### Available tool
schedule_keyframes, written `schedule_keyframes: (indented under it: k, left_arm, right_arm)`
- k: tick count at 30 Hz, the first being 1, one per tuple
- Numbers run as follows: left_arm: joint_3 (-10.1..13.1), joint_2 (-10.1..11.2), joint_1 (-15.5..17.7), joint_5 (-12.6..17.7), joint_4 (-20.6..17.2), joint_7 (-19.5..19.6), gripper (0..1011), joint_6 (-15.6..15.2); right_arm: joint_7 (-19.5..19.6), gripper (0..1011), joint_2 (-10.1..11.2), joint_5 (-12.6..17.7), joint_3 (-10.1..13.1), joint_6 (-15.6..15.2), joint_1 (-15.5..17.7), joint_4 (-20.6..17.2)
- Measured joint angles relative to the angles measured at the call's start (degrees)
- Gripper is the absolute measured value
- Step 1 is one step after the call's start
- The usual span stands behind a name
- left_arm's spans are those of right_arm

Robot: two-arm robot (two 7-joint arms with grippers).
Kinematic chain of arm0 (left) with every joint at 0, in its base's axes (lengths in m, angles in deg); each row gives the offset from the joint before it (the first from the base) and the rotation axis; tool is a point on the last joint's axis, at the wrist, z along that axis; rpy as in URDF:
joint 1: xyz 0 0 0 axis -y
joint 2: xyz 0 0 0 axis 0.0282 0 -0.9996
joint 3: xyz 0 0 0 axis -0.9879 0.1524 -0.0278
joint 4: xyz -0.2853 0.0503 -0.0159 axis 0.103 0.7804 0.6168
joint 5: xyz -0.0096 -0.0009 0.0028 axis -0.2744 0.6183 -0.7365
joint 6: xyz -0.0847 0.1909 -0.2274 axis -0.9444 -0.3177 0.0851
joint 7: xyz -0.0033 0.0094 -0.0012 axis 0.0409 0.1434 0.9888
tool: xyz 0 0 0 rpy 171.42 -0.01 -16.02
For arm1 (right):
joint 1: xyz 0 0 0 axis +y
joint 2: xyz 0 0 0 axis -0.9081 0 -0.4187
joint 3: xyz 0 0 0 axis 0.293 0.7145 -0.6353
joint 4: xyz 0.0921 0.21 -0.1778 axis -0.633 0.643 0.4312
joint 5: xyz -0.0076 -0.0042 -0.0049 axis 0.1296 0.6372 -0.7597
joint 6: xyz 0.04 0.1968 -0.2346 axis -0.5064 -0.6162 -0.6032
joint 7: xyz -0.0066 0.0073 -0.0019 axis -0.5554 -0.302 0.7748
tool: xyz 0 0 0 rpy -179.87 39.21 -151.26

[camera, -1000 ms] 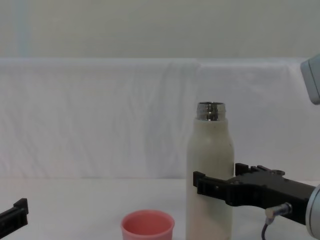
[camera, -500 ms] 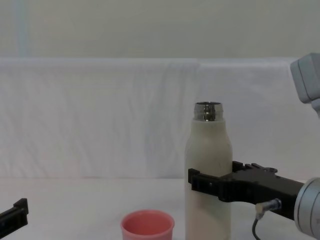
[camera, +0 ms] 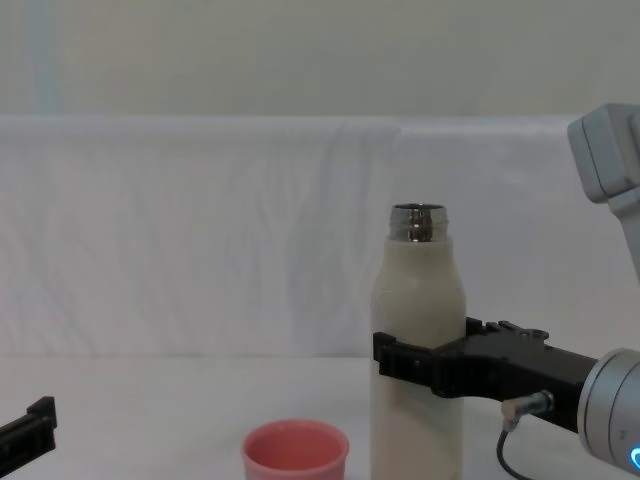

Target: Grasp the thermos with one hand and pour water into the cup lid.

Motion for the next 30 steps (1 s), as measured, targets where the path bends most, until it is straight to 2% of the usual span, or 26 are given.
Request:
schedule_keyframes:
  k: [30]
  left_arm:
    - [0.0, 0.0, 0.0, 0.0, 0.0, 0.0, 1001, 0.0]
  right_arm:
    - [0.6, 1001, -1.8, -1.6, 0.3, 0.6, -1.5, 2.7]
